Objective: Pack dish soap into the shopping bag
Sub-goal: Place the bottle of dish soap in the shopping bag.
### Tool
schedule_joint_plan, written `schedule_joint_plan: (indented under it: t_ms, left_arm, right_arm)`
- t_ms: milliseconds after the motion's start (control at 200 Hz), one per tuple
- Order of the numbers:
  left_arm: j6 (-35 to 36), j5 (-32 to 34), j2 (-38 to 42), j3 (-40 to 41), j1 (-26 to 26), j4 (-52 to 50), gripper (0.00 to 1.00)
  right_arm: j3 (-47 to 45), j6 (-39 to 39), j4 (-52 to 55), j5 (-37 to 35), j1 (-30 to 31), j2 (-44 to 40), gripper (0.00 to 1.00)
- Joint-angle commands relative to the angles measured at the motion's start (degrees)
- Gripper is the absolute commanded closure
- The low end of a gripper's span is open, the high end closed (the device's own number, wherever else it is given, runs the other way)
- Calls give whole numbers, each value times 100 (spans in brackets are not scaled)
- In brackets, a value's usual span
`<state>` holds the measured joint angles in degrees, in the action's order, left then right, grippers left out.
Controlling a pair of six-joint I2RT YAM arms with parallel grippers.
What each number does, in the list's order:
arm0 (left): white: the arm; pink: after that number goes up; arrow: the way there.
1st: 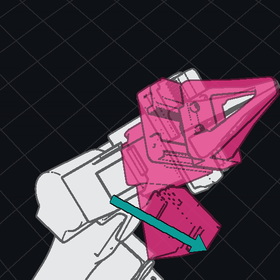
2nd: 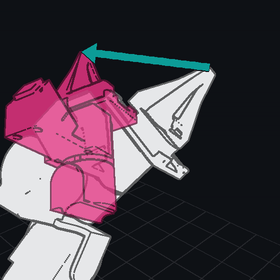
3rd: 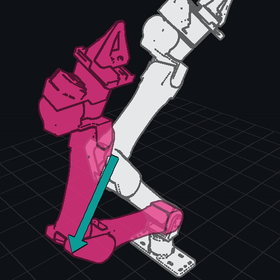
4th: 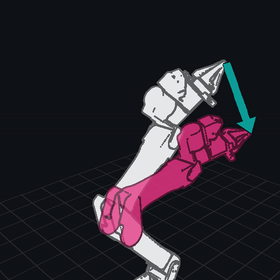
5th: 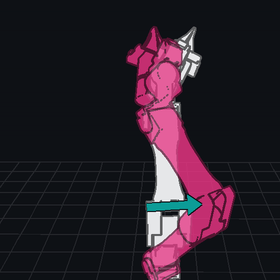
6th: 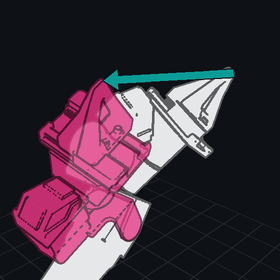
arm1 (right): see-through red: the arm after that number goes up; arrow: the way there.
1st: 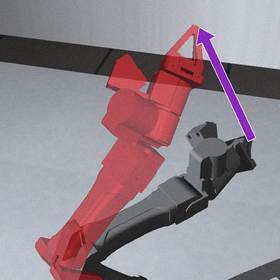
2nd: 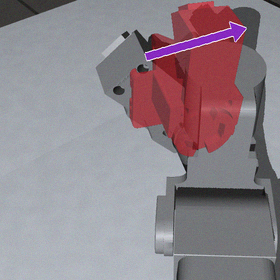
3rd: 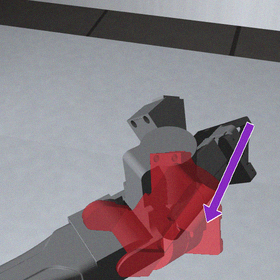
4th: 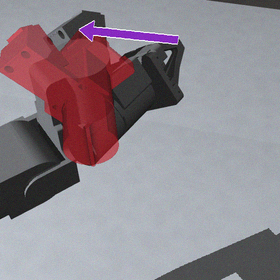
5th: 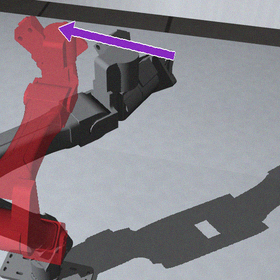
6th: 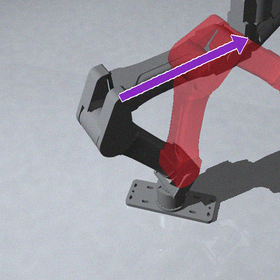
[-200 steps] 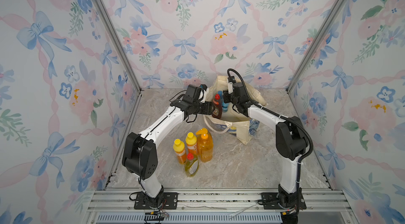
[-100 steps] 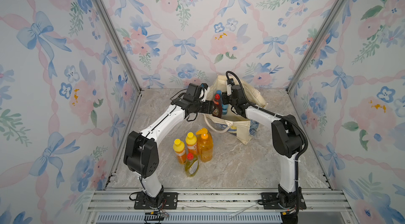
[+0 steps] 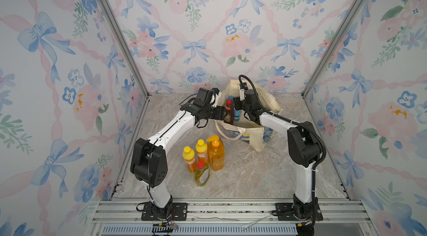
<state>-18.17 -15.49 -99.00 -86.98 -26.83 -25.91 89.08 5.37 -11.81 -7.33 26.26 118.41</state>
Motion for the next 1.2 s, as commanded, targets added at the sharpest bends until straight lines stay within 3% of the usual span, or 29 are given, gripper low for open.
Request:
schedule_joint_plan:
  t_ms: [0,660,850,950,1195]
  left_arm:
    - [95,80,-155,-143,31,-98,36]
    - [42,58,-208,-222,37,-98,35]
    - [-25,168,-67,-223,37,-98,18]
    - [-71,283,34,-219,45,-98,3]
    - [-187,605,351,-165,114,-98,2]
  right_arm:
    - [-31,-51,-87,-93,-59,-375,49]
    - [46,-332,336,-46,15,-1217,44]
    - [247,-273,915,-242,124,-1523,43]
    - [429,-176,1464,-394,156,-1739,39]
    - [291,197,2503,-589,228,-2604,21]
